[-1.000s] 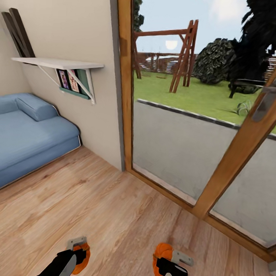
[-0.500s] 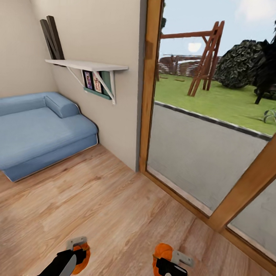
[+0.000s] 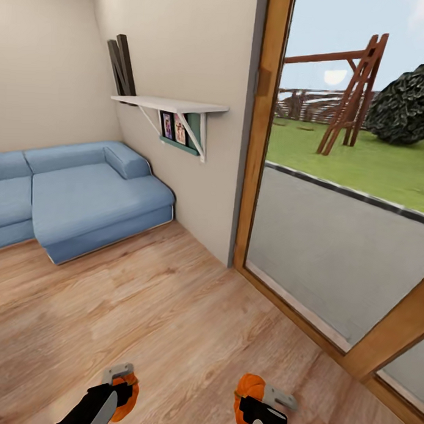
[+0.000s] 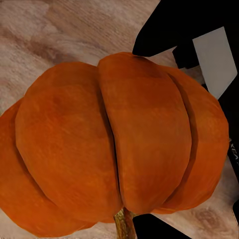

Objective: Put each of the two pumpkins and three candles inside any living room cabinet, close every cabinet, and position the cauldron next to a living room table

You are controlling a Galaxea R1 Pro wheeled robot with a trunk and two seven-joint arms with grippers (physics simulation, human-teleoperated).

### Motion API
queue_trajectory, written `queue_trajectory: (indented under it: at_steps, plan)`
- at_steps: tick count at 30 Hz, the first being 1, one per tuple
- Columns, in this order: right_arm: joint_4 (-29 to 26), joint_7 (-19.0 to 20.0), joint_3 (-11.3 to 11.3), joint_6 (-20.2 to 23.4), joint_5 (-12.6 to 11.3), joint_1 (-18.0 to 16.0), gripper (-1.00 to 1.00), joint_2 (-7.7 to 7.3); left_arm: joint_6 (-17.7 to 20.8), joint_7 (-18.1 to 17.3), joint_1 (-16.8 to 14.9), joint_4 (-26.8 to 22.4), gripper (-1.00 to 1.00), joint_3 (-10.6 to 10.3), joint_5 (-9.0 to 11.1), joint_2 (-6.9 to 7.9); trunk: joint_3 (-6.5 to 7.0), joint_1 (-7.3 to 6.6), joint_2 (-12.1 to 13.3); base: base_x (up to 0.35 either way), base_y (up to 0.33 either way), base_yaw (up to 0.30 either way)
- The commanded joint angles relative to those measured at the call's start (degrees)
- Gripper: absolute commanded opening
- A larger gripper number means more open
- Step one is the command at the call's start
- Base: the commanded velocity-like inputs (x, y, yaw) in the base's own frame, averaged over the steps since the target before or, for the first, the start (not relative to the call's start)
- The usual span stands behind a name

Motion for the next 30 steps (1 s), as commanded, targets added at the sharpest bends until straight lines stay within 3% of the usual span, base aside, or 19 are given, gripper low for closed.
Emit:
queue_trajectory:
  at_steps: [1,17,23,30]
  plan:
    - [0.00,0.09,-0.01,-0.05,-0.06,0.00,-1.00,-0.02,0.03,0.19,0.00,0.00,-1.00,-0.03,-0.05,0.00,0.05,0.00,0.00,-0.069,-0.153,0.268]
    - [0.67,0.09,-0.01,-1.41,-0.03,0.00,-1.00,-0.03,-0.02,0.21,0.00,-0.01,-1.00,-0.01,-0.01,0.00,0.88,0.00,0.00,-0.012,-0.081,0.267]
    - [1.69,0.09,-0.08,-2.03,2.31,0.00,-1.00,0.10,0.01,0.18,0.00,0.00,-1.00,-0.03,-0.01,0.00,1.19,0.00,0.00,0.000,0.000,0.266]
    - [1.83,0.09,-0.10,-2.13,2.82,0.00,-1.00,0.10,0.02,0.17,0.00,-0.01,-1.00,-0.08,-0.01,0.00,1.55,0.00,0.00,0.000,0.000,0.264]
